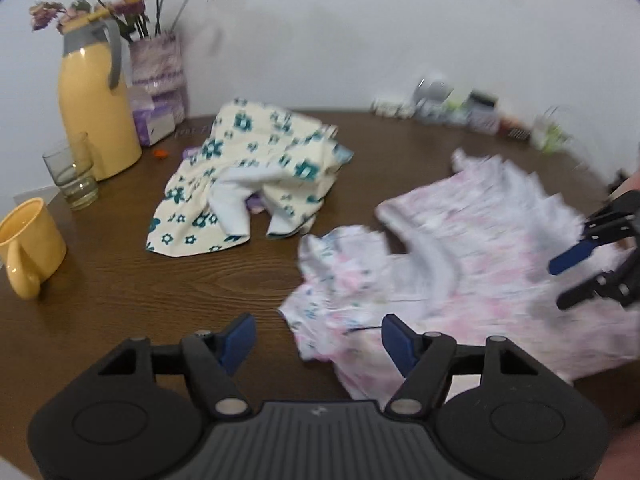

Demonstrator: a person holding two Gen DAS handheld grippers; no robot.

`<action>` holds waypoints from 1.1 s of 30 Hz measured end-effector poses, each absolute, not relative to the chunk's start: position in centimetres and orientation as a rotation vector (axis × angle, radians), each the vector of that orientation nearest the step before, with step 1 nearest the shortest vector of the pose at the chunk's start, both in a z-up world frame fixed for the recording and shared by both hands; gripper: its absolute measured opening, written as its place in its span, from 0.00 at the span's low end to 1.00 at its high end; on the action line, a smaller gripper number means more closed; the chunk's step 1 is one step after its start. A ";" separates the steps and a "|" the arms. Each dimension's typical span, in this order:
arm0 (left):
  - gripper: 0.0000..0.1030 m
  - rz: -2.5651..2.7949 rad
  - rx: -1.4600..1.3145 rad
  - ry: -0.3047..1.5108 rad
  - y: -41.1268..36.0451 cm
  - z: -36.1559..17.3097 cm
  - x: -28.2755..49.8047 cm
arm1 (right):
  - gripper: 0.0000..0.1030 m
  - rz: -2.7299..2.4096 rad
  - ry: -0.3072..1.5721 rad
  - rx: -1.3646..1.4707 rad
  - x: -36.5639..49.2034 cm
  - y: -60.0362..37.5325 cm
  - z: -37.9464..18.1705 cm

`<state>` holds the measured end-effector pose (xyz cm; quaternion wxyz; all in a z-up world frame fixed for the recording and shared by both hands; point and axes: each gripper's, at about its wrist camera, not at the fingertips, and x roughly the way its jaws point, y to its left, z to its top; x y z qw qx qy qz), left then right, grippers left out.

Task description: Fold clothes

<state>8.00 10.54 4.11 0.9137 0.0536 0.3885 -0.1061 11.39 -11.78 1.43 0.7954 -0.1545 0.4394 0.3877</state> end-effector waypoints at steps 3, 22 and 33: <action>0.56 -0.202 0.141 0.822 10.1 2.3 10.4 | 0.45 0.809 0.958 -0.372 11.9 -10.5 -0.2; 0.01 -0.134 0.202 0.865 11.7 0.4 12.6 | 0.45 0.841 0.940 -0.395 13.6 -7.5 -1.4; 0.03 0.014 0.167 0.860 16.7 1.6 13.0 | 0.46 0.851 0.893 -0.314 15.4 -5.2 -1.0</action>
